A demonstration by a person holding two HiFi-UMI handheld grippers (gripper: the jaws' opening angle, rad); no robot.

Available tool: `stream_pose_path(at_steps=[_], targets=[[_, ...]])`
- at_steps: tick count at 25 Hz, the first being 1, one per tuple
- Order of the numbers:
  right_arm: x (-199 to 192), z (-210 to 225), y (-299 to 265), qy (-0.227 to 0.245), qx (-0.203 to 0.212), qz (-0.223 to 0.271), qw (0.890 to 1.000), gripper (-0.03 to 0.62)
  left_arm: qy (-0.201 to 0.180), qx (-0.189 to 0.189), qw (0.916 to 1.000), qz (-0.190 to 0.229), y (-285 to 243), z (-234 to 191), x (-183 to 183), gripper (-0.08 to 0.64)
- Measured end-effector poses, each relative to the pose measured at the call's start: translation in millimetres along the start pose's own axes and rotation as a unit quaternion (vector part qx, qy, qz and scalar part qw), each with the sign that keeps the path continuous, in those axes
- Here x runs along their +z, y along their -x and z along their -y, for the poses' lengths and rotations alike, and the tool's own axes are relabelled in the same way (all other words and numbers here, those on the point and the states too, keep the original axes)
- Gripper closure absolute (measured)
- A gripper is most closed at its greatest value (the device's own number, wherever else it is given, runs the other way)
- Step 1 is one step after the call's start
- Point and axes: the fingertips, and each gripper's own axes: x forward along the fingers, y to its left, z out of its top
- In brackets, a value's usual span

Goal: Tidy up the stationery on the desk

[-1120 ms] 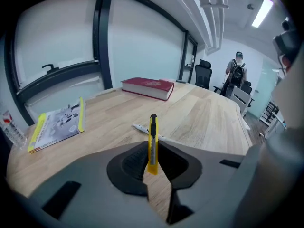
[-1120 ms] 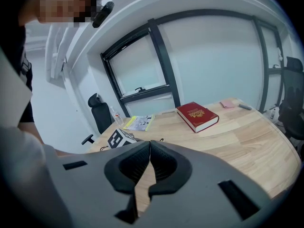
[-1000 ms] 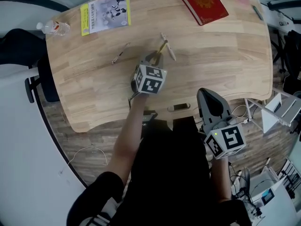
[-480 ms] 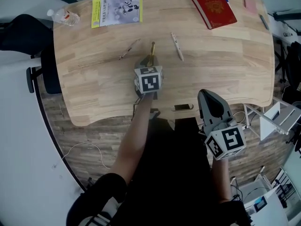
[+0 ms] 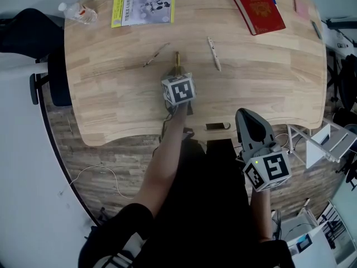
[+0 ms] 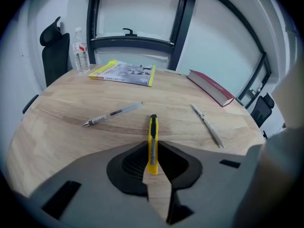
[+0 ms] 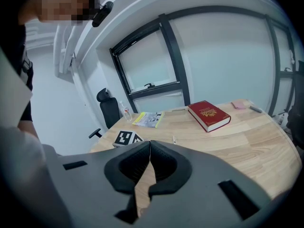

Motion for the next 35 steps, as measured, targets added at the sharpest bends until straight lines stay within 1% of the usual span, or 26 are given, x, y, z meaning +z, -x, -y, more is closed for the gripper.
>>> stream_pose_path(at_steps=[5,10,14,16,19,21,23,27,31,35], targets=[[-1,0,2,-0.001,0.0,-0.001,1.0,0.571,0.005,-0.002,1.0,-0.006,-2,1,-3,0.476],[0,-2,1,-0.002,0.001,0.001,1.0,0.571,-0.015,-0.002,0.9998,-0.009,-2,2,-3,0.472],[0,-3,3,-0.001,0.002,0.003,1.0,0.571,-0.017,0.003,0.9998,-0.008,-1,0,-3,0.46],[0,-3,4,-0.001,0.002,0.004,1.0,0.571,-0.018,-0.003,0.9998,-0.005,2,2,-1,0.457],[2,-3,5,-0.001,0.0,0.009,1.0,0.571,-0.017,-0.023,0.9996,0.004,9,6,4,0.453],[4,-4,6,-0.001,0.002,0.012,1.0,0.571,-0.024,-0.024,0.9993,0.017,15,5,11,0.453],[6,-5,6,0.0,0.004,0.015,1.0,0.571,-0.041,-0.019,0.9986,0.027,21,1,18,0.453],[9,-10,4,0.002,0.009,0.02,1.0,0.571,-0.098,-0.005,0.994,0.049,31,-9,33,0.453],[9,-16,2,0.006,0.017,0.018,1.0,0.571,-0.154,-0.005,0.9864,0.058,34,-20,42,0.453],[7,-17,1,0.011,0.019,0.011,1.0,0.571,-0.207,-0.001,0.9769,0.051,33,-38,47,0.453]])
